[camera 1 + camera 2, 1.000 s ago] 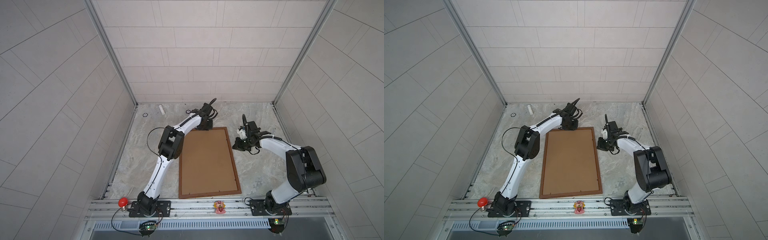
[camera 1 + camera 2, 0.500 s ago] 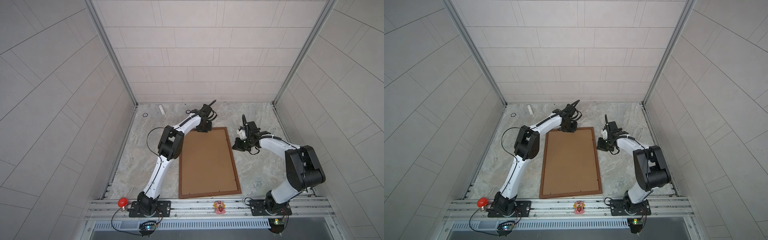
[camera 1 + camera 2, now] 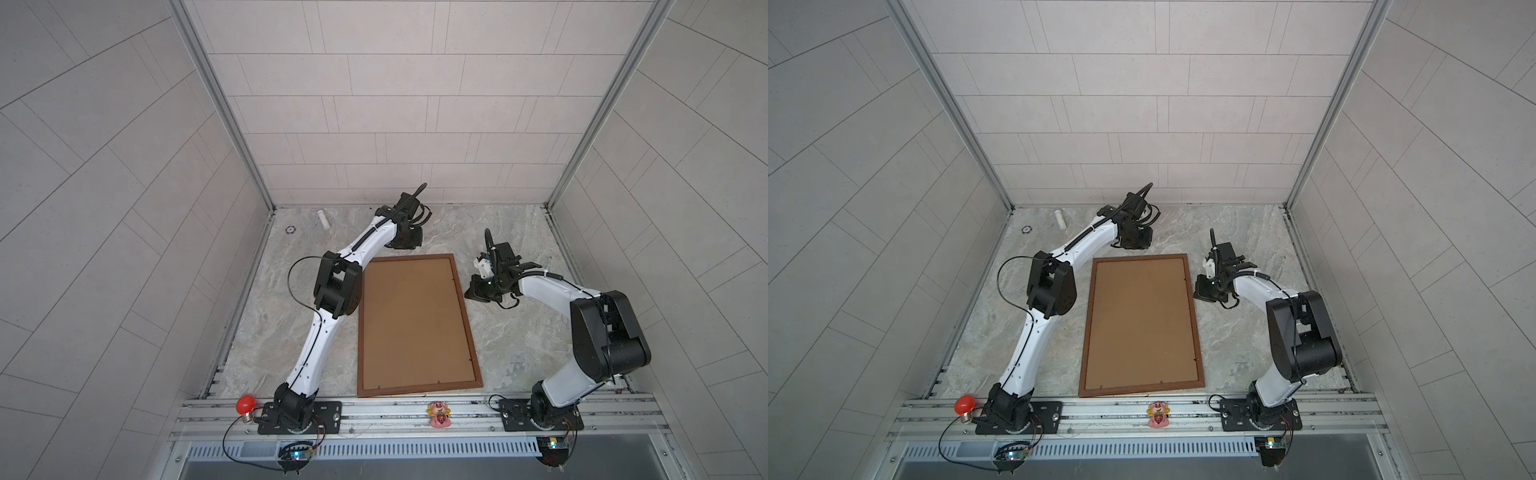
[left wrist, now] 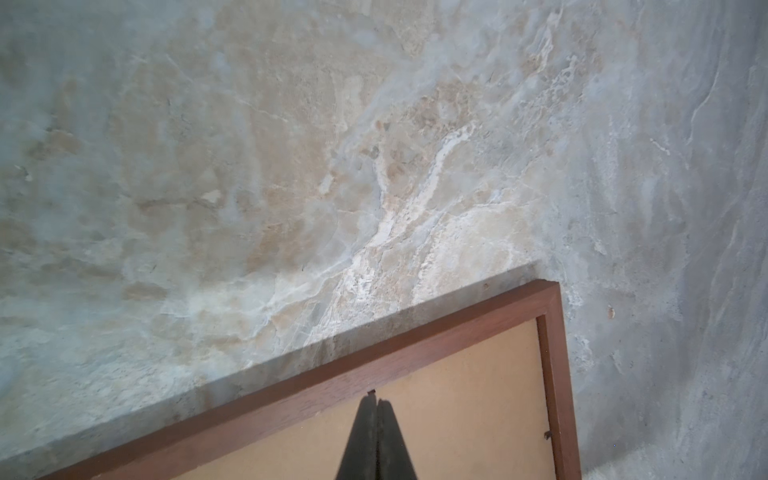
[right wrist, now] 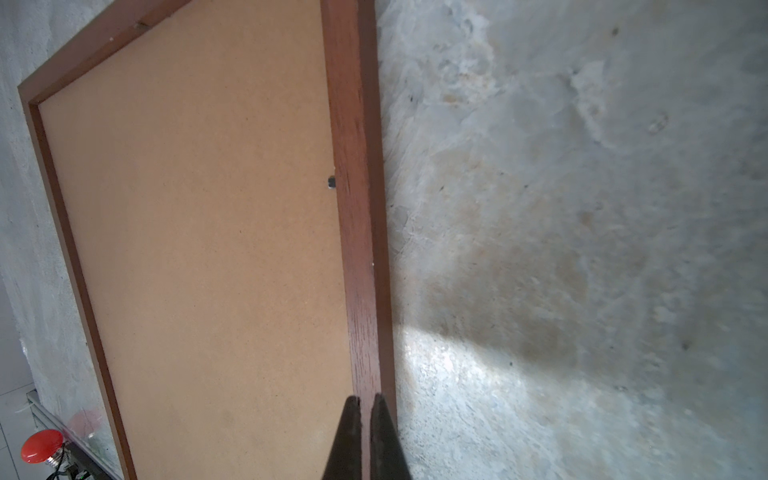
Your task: Put the photo into the frame
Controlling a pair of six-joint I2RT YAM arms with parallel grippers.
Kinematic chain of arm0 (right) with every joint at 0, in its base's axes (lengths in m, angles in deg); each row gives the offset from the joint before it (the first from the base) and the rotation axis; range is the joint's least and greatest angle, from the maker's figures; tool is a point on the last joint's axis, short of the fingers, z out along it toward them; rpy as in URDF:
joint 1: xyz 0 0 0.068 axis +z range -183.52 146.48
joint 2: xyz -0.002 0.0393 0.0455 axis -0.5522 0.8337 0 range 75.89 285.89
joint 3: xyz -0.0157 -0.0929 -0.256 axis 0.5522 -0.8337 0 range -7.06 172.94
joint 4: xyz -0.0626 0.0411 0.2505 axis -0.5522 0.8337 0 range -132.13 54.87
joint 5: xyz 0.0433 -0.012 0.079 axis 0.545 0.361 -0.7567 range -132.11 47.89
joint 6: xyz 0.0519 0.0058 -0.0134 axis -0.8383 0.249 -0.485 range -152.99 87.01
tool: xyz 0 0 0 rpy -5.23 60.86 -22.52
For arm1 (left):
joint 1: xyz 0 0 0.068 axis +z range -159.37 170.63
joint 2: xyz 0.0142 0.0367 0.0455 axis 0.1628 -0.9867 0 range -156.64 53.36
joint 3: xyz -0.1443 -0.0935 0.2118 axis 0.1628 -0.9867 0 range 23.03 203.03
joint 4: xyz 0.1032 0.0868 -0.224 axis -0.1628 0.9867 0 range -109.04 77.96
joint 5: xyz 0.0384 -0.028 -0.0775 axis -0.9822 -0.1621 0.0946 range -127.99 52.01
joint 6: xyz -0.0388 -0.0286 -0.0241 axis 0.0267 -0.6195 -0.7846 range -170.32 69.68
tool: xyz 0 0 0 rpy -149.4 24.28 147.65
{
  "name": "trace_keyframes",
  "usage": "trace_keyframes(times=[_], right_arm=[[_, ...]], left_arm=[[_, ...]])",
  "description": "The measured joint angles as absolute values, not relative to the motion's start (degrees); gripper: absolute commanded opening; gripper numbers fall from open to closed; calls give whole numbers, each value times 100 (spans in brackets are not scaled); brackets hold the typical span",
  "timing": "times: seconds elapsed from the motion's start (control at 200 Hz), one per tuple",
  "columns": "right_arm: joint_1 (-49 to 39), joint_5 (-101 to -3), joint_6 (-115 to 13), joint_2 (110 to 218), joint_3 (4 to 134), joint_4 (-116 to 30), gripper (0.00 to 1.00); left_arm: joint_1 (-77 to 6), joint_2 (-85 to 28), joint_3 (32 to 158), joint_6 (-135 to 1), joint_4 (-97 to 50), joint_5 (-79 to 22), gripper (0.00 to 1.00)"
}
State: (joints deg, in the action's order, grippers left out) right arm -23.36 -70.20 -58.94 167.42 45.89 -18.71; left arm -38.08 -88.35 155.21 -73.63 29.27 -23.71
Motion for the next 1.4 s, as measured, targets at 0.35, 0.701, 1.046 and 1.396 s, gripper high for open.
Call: trace_keyframes(times=[0.35, 0.701, 1.046, 1.396], right_arm=[[-2336, -7036, -5894, 16749, 4589, -1876, 0], [-2345, -7040, -5892, 16751, 4589, -1876, 0], [-2345, -7042, -5892, 16751, 4589, -1876, 0], [-2345, -7049, -5892, 16751, 4589, -1876, 0]], left_arm=[[-3856, -9165, 15523, -7398, 2930, -2255, 0], [-3876, -9237, 15523, -7407, 2923, -2251, 0], [-3880, -9237, 15510, -7405, 2912, -2257, 0], [-3976, -9211, 15435, -7405, 2871, -2262, 0]])
